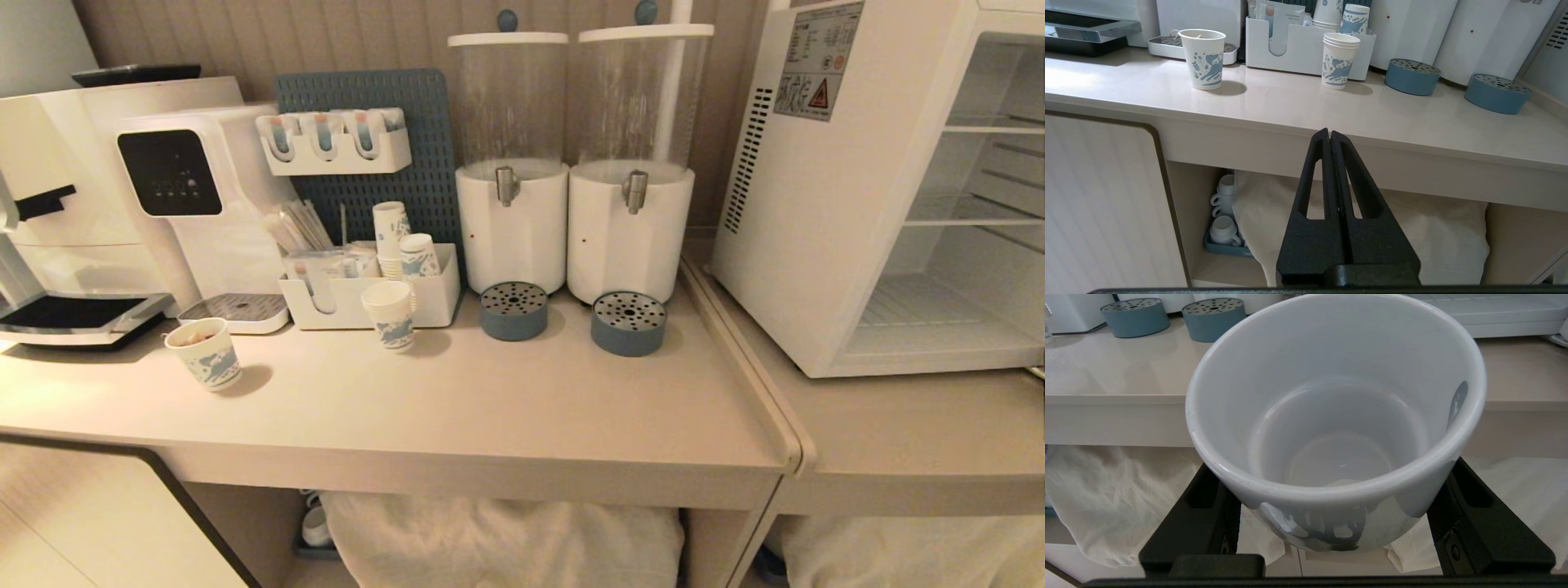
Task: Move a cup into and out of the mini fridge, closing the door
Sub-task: Put the ceramic cup in the freezer
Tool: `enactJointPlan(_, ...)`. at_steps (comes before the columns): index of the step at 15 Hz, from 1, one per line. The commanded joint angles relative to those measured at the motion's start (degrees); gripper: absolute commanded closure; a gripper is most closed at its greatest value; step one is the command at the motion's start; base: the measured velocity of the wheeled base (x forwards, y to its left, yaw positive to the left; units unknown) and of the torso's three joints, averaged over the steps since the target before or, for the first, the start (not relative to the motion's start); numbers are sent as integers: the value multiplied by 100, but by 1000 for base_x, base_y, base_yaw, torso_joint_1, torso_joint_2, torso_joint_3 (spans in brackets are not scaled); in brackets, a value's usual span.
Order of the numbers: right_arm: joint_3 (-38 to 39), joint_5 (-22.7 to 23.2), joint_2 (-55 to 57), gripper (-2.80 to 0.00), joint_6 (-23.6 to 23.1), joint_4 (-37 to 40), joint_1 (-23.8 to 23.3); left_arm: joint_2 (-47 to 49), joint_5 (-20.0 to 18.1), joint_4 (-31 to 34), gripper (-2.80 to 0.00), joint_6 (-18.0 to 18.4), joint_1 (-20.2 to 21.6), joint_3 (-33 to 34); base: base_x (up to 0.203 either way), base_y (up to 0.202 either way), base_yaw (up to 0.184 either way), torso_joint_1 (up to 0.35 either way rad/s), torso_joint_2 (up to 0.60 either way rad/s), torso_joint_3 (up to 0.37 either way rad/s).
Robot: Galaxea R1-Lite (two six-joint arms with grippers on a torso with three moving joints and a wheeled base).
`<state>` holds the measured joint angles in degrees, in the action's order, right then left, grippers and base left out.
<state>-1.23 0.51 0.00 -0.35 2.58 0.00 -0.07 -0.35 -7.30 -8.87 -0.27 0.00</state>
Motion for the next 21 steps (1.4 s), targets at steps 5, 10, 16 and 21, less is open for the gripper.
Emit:
enactJointPlan(5,-210,27,11,0,81,8,-9,-19,0,-8,0,-9,0,229,0,0,0,0,0,0)
enactJointPlan(10,-2339,596,1219,0,91,681,-13,-19,0,-8,0,-9,0,229,0,0,0,0,0,0)
enactJointPlan(16,-3638,817,4449,0,117,-104,-15,-19,0,-8,0,-9,0,229,0,0,0,0,0,0)
enactJointPlan(21,-3907,-13,7075,0,349,-2370,-39,-19,0,-8,0,-9,0,229,0,0,0,0,0,0)
